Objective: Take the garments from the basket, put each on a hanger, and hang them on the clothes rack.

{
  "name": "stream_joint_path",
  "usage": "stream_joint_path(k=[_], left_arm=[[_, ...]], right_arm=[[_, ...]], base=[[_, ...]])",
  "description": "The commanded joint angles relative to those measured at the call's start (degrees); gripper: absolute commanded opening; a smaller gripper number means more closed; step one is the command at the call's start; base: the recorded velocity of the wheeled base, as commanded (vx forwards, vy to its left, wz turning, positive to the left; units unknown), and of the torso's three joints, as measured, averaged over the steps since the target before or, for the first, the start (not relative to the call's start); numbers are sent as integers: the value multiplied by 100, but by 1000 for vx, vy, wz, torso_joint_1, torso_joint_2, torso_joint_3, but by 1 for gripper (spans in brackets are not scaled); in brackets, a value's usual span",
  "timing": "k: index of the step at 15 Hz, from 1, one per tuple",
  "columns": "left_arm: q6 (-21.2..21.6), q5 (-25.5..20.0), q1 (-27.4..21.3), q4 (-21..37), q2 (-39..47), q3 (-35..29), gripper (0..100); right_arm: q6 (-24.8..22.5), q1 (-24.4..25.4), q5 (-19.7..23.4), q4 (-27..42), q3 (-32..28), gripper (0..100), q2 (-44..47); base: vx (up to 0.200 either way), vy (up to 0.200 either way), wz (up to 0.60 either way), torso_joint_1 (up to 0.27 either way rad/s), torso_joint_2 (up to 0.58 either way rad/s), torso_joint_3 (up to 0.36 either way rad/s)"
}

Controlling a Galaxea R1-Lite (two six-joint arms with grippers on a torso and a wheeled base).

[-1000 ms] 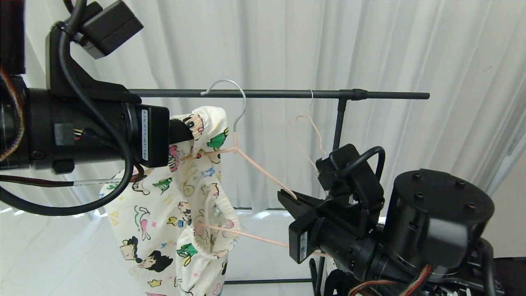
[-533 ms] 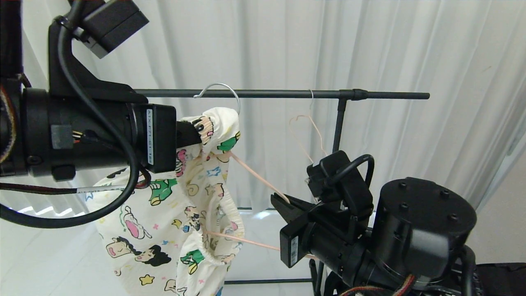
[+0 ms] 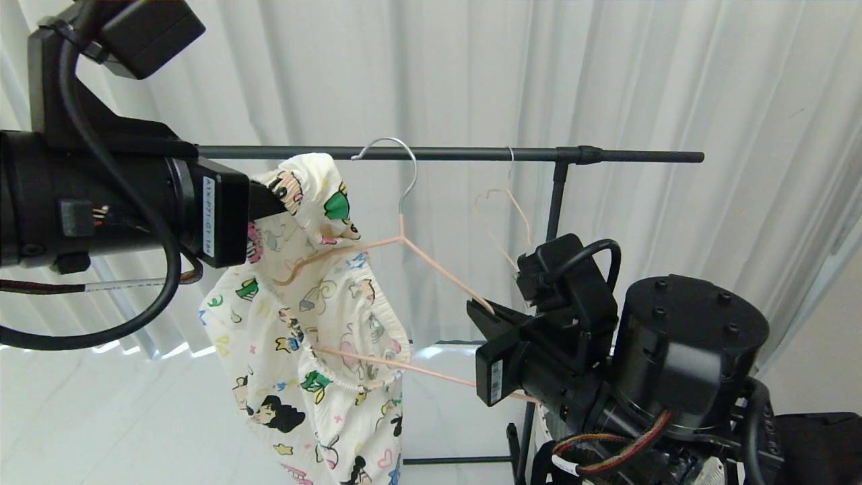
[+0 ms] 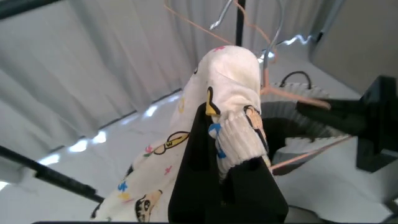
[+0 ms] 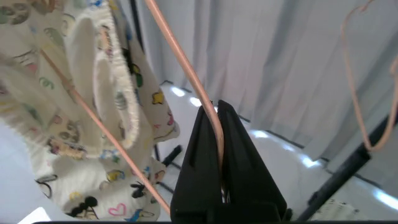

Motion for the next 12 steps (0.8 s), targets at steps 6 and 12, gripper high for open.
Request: stream_joint_path(k=[6, 12], left_arm=[[1676, -9, 50, 27, 510, -101, 0], [1280, -765, 551, 1820, 668, -1218, 0]], right_arm=[[-311, -3, -38, -184, 26, 0, -132], [-425, -12, -56, -184, 254, 0, -351]], base=[[0, 0, 0, 0, 0, 0], [0, 0, 0, 0, 0, 0]])
